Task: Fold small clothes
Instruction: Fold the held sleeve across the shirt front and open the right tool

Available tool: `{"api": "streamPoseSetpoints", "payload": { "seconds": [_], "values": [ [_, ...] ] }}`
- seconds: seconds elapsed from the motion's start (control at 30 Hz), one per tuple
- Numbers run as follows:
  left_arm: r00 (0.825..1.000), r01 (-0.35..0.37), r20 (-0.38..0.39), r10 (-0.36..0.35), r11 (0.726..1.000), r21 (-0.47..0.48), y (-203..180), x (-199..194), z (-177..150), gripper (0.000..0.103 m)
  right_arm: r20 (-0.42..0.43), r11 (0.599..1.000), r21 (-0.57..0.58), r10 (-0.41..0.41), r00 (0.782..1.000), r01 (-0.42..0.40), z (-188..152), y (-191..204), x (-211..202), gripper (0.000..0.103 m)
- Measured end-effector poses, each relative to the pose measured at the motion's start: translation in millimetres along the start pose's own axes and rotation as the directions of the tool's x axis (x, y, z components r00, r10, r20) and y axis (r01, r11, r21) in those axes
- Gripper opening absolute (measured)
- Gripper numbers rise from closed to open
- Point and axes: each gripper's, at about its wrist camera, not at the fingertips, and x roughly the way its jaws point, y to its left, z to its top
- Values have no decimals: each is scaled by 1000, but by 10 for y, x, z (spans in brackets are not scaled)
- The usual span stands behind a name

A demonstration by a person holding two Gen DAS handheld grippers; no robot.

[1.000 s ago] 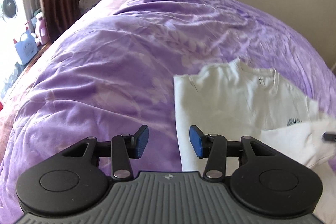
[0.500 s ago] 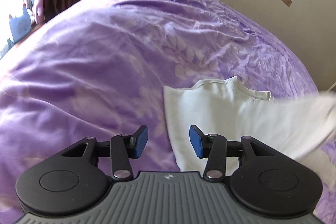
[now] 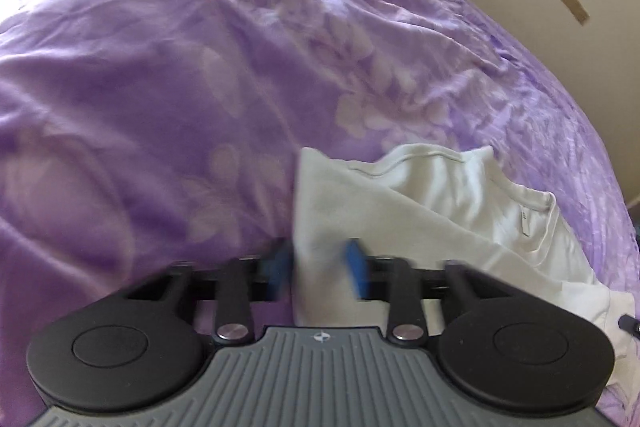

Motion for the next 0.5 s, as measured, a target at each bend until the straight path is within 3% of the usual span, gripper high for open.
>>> {"api": "streamPoseSetpoints", "payload": {
  "seconds": [0.03,0.13,0.2,0.4,0.5],
  "values": [
    [1000,12,14,-12,1000,17,-16,-15,-6,4,3,1000,-2,-3,1000,3,9,-15,-7,1],
    [995,43,89,-47,998,42,-37,-184,-32,3,34,1000,-27,-10,999,11,43,-45,-67,1],
    [994,14,107,-21,998,62,-33,-233,-22,3,65,998,-53,-17,998,20,61,-69,-107,1],
    [997,-43,71,37,996,81,-33,-87,-23,5,-10,988,-84,-131,991,129,-26,-203,387,1],
    [998,-58,44,55,995,81,-21,-108,-14,14,-35,979,-99,-179,983,175,-141,-241,551,9]
  ]
}}
